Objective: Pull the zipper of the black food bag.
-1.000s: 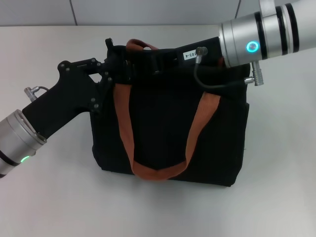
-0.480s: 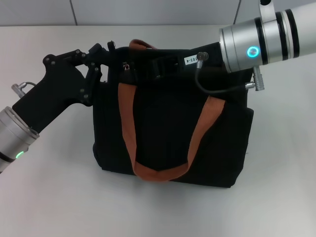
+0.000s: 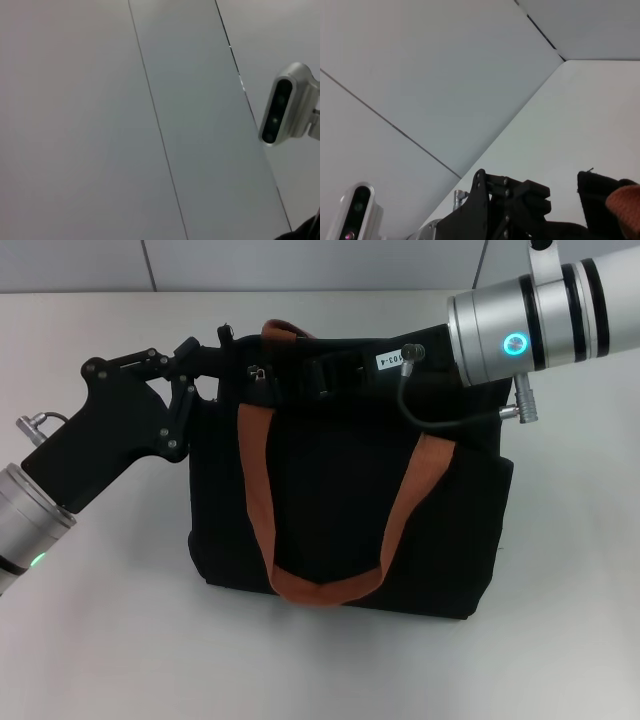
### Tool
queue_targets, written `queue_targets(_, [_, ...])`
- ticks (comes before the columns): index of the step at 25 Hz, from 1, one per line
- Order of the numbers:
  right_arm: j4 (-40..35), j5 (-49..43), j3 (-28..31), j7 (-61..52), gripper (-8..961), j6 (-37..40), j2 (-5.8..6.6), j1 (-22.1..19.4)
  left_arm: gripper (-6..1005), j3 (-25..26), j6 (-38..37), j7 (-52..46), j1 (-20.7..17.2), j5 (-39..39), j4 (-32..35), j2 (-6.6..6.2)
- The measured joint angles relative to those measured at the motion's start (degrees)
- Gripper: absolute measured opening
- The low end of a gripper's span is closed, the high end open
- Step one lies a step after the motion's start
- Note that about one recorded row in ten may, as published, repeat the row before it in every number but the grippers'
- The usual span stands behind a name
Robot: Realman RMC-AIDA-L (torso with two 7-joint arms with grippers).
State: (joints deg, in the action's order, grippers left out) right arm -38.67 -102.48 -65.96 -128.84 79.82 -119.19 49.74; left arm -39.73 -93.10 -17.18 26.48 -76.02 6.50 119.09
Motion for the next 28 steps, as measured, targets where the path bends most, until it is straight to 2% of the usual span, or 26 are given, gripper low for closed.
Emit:
queue_targets(6, [0.0, 0.0, 0.1, -0.2, -3, 0.2, 0.09, 0.0, 55, 0.0, 0.7, 1.9, 0.1, 0.4, -0.3, 0.05])
queue_targets(28, [-0.7, -1.5, 2.1, -1.2, -3, 0.6, 1.86, -3.0, 58, 0.1, 1.0, 1.5, 0.3, 1.5, -0.4, 0.1])
